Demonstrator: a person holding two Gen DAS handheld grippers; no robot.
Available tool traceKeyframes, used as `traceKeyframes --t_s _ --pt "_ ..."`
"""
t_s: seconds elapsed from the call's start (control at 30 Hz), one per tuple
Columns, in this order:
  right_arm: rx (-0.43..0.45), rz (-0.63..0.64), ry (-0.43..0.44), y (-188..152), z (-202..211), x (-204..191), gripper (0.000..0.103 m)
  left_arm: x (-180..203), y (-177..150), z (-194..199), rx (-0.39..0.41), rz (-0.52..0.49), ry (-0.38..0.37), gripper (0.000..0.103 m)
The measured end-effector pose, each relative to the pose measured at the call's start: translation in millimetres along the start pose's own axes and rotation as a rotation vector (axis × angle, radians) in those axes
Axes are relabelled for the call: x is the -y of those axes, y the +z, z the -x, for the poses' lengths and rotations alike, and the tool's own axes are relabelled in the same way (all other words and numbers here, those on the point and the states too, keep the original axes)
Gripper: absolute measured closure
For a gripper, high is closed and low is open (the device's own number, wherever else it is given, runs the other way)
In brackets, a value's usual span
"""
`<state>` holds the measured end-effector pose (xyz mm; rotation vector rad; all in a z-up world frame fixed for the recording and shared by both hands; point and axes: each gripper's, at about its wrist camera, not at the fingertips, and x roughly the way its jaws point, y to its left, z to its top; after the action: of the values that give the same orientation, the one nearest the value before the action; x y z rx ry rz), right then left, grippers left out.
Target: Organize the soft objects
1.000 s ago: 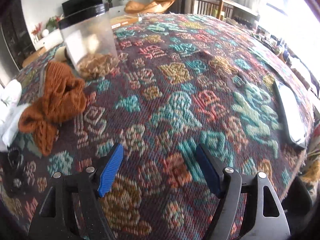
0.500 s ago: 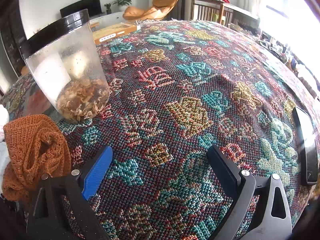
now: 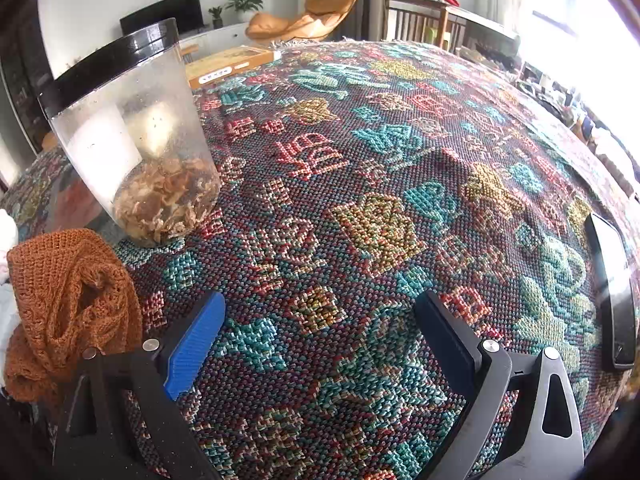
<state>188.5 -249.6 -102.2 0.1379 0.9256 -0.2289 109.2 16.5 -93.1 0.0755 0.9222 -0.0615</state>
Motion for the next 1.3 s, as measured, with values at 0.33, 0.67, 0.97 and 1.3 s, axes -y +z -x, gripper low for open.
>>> traceKeyframes --t_s 0.33,0.67,0.97,1.3 --pt "0.0 0.0 0.0 -0.3 0.3 -0.1 0.006 -0.7 -3.3 3.1 0.003 0.001 0.003 0.0" --pt "0.0 0.0 0.0 -0.3 0.4 -0.1 0.006 -0.7 -3.3 3.0 0.003 0.002 0.003 0.0" --pt "0.0 0.0 0.0 0.4 0.1 -0.1 0.006 -0.7 -3.3 2.9 0.004 0.002 0.003 0.0" --pt "0.0 0.0 0.0 0.6 0.2 -0.2 0.006 -0.7 -3.3 2.9 0.004 0.002 0.003 0.0"
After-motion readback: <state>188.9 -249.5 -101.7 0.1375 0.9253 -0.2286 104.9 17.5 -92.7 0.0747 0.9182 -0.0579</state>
